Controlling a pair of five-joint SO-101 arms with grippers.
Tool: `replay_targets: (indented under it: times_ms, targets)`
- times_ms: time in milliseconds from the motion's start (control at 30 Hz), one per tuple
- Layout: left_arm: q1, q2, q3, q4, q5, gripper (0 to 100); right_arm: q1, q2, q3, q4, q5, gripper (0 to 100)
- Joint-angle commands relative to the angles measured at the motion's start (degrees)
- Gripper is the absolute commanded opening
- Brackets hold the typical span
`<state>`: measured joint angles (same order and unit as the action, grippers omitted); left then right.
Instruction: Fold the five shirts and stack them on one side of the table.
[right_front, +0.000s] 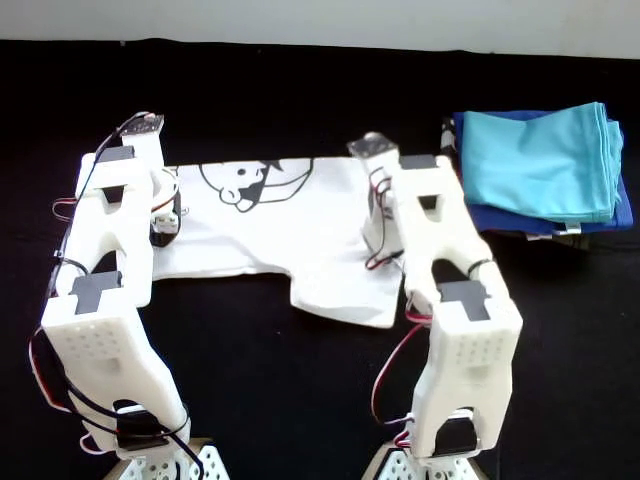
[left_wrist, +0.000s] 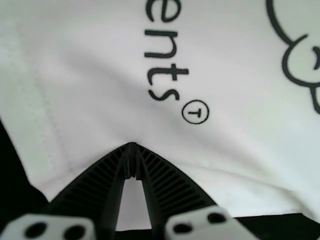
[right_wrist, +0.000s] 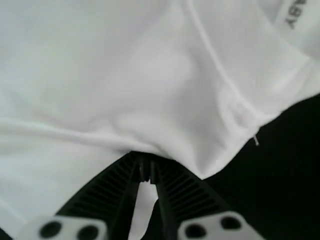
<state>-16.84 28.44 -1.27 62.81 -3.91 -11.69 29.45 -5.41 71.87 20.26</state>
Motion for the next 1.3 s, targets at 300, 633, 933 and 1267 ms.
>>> replay_targets:
  times_ms: [300,633,933,1267]
  targets:
    - [0.3,0.2,0.0,-1.1,0.1,1,-4.4,-5.6,-16.4,20.0,0.4,2.9]
    - [0.3,0.2,0.0,-1.1,0.1,1,-10.2,-23.5,2.0,25.9,5.2,0.8]
    - [0.3,0.2,0.0,-1.1,0.1,1,-10.0,-28.5,24.7,4.4,5.1,0.8]
    - [0.3,0.2,0.0,-1.1,0.1,1,-3.5,-17.4,20.9,-4.6,4.8,0.9]
